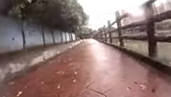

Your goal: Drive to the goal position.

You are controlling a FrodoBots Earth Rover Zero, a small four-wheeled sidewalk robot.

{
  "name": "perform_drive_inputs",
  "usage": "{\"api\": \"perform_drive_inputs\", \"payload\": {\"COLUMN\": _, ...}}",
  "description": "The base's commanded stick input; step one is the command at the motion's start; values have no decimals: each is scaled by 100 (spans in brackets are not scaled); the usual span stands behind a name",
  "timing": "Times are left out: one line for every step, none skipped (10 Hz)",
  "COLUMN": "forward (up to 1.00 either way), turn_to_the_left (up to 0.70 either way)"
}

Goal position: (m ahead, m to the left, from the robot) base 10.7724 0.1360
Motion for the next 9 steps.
{"api": "perform_drive_inputs", "payload": {"forward": 50, "turn_to_the_left": 8}}
{"api": "perform_drive_inputs", "payload": {"forward": 50, "turn_to_the_left": 35}}
{"api": "perform_drive_inputs", "payload": {"forward": 50, "turn_to_the_left": 50}}
{"api": "perform_drive_inputs", "payload": {"forward": 50, "turn_to_the_left": 50}}
{"api": "perform_drive_inputs", "payload": {"forward": 50, "turn_to_the_left": 50}}
{"api": "perform_drive_inputs", "payload": {"forward": 50, "turn_to_the_left": 16}}
{"api": "perform_drive_inputs", "payload": {"forward": 50, "turn_to_the_left": 0}}
{"api": "perform_drive_inputs", "payload": {"forward": 50, "turn_to_the_left": 0}}
{"api": "perform_drive_inputs", "payload": {"forward": 50, "turn_to_the_left": 0}}
